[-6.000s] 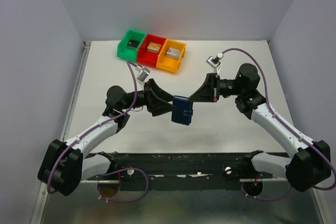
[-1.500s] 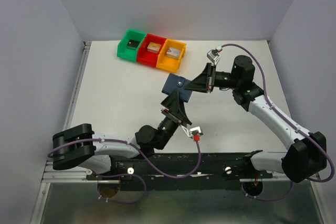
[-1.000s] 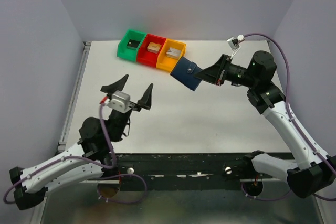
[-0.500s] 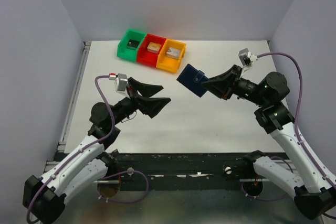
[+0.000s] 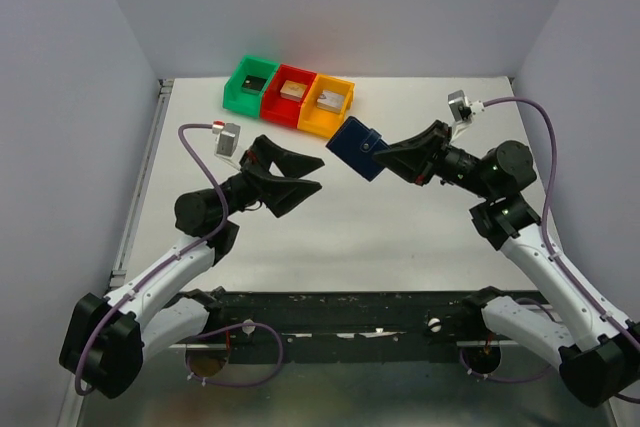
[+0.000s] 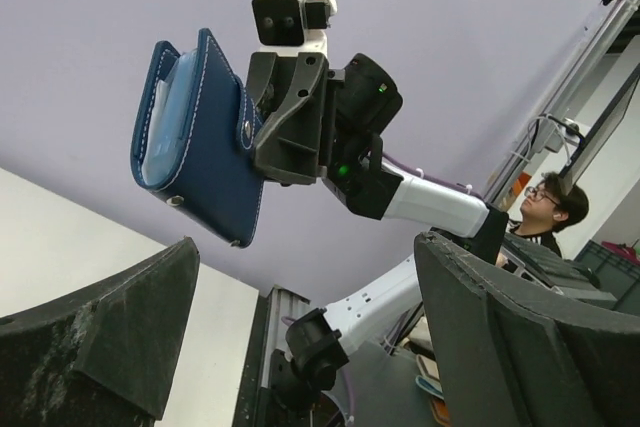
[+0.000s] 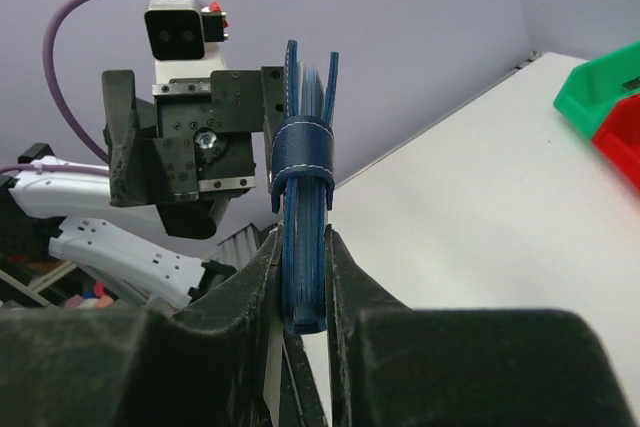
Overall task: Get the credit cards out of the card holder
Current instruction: Open the card holder.
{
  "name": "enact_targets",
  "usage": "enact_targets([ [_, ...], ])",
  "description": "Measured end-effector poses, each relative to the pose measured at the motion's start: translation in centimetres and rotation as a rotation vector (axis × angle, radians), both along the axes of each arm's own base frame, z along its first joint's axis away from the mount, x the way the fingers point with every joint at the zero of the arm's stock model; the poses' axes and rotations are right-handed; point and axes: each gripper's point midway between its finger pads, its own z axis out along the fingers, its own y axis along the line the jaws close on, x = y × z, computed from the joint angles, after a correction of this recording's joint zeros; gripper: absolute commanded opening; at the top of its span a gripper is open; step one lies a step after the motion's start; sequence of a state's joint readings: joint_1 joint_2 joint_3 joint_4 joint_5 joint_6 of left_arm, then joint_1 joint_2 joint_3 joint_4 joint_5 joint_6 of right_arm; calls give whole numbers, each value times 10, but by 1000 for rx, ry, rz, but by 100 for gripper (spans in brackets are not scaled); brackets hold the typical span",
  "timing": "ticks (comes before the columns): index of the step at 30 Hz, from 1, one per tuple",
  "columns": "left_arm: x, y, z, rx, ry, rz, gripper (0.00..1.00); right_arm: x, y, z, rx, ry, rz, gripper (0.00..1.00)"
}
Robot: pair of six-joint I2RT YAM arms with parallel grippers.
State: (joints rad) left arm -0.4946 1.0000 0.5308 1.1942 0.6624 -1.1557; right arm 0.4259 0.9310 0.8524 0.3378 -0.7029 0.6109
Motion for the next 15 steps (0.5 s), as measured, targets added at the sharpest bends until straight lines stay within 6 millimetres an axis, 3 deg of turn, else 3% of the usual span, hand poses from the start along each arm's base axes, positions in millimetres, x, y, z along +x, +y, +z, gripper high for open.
enact_targets([
  [9, 7, -4, -5, 31, 12, 15, 96, -11, 12, 16, 83, -8, 67, 0],
  [15, 14, -7, -11, 45, 34, 18, 93, -18, 27, 15, 98, 5, 125, 0],
])
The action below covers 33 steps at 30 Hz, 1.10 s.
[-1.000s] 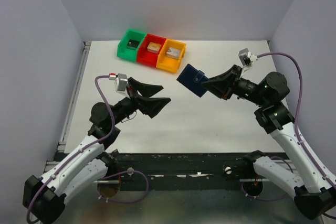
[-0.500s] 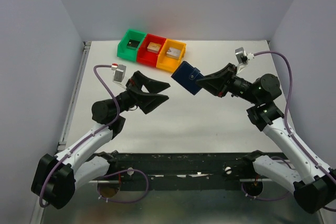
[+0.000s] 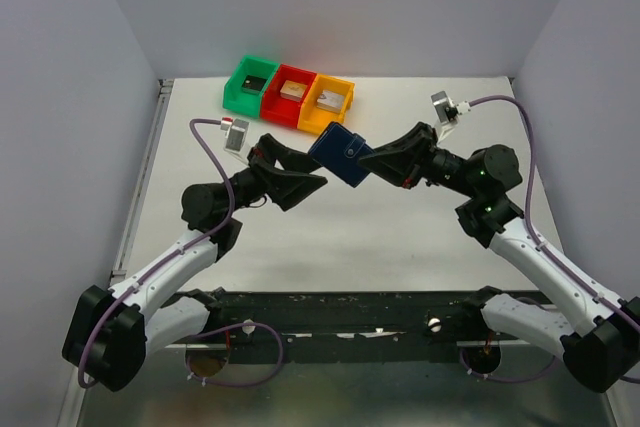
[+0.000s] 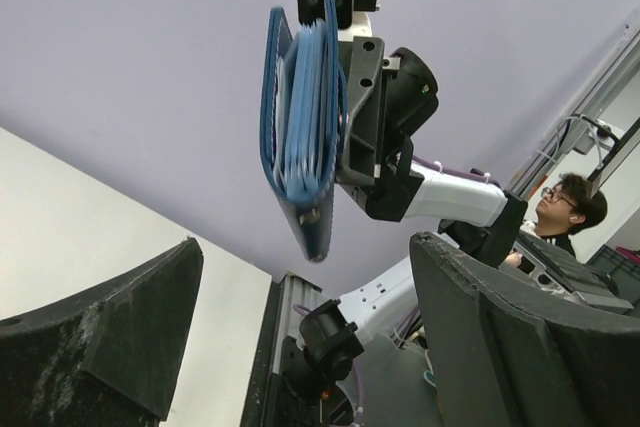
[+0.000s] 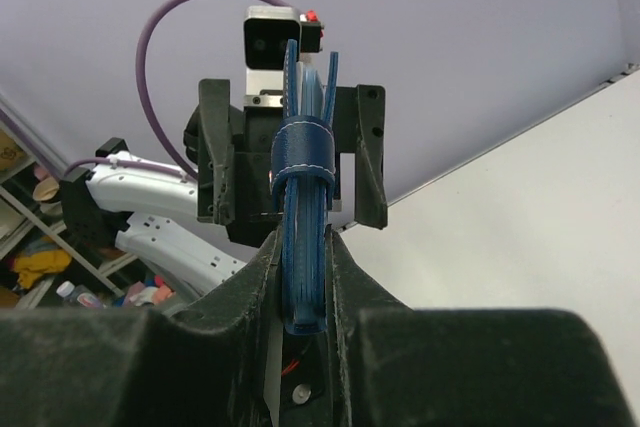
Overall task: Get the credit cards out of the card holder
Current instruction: Open the card holder.
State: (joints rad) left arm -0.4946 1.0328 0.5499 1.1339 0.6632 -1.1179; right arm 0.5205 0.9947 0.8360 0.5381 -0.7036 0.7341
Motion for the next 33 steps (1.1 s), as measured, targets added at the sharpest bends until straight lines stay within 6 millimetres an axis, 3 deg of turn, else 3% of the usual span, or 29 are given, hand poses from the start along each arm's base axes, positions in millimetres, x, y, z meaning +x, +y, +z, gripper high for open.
enact_targets([
  [7, 6, -3, 14, -6, -25, 5, 85, 1, 16, -17, -8, 49, 47, 0],
  [18, 11, -5, 14, -14, -34, 6, 49, 2, 18, -22, 2, 48, 51, 0],
  [33, 19, 1, 14, -16, -36, 37, 47, 5, 20, -29, 10, 58, 54, 0],
])
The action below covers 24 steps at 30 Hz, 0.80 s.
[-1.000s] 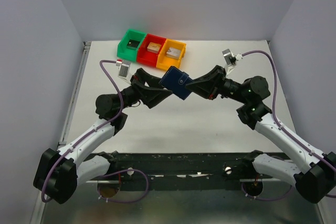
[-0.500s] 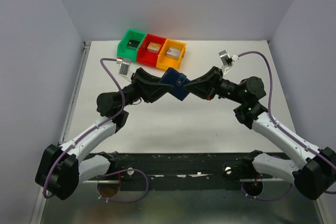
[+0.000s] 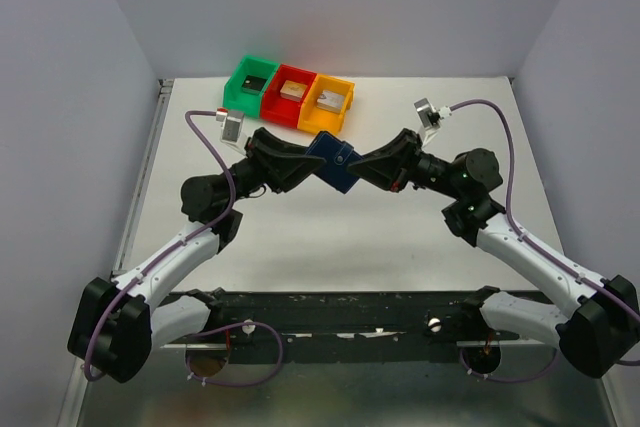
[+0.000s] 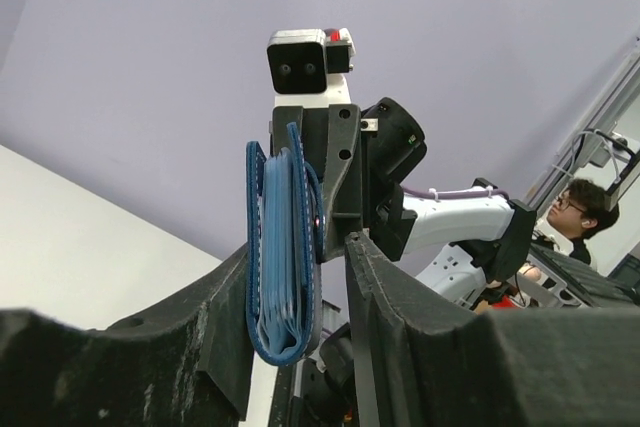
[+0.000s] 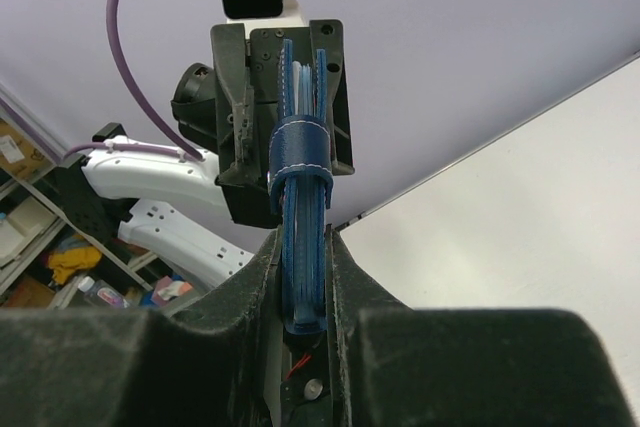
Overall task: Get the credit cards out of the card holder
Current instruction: Open the card holder.
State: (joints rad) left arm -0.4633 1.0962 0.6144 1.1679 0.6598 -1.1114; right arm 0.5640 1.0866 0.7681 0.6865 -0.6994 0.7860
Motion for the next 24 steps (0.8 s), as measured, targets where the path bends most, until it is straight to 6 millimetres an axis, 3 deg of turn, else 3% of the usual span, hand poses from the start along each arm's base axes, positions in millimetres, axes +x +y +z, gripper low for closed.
enact_targets([
  [4, 1, 2, 1, -3, -2, 9, 40, 1, 1, -3, 7, 10, 1, 0],
  [11, 2, 2, 1, -3, 1, 11, 38, 1, 1, -3, 20, 15, 5, 0],
  [17, 2, 2, 1, -4, 2, 11, 27, 1, 2, -2, 31, 22, 12, 1],
  [18, 2, 2, 1, -3, 1, 11, 25, 1, 2, -2, 33, 22, 12, 4],
  [22, 3, 1, -1, 2, 8, 10, 18, 1, 2, -5, 32, 23, 11, 38],
  [24, 3, 0, -3, 12, 12, 6, 15, 1, 2, -7, 20, 32, 8, 50],
])
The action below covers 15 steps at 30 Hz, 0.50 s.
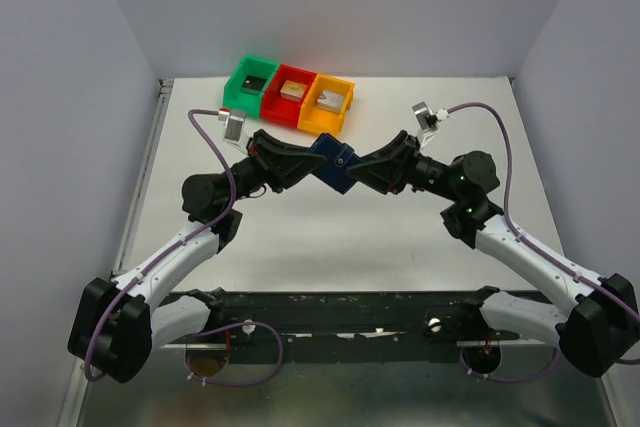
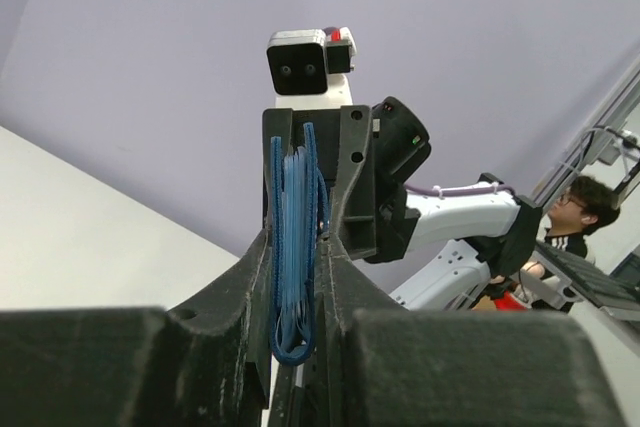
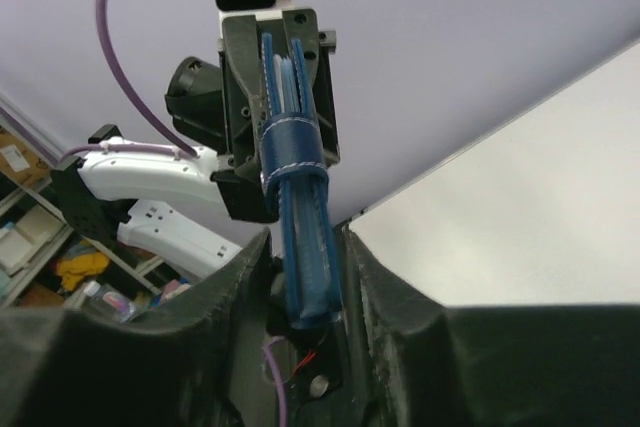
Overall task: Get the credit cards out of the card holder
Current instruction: Open the card holder.
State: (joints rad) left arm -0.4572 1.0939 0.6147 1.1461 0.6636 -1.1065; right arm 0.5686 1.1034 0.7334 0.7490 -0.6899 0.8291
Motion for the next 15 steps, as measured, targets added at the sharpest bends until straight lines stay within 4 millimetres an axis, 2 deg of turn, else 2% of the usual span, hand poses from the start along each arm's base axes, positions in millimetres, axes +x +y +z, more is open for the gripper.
enact_targets([
  [4, 3, -2, -9, 36, 24, -3, 10, 0, -4, -11, -59, 31, -34, 66],
  [5, 4, -1, -12, 46, 32, -1, 7, 1, -7, -13, -84, 37, -53, 75],
  [6, 5, -1, -14, 59, 42, 3, 0, 1, -9, -14, -103, 39, -74, 77],
  [7, 5, 0, -16, 66, 48, 6, 0, 3, -12, -14, -129, 42, -101, 81],
  [11, 9, 3, -28, 152, 112, 49, 0, 11, -30, -3, -235, 37, -230, 80],
  [15, 21, 6, -26, 248, 193, 117, 0, 20, -51, 15, -353, 0, -388, 76],
])
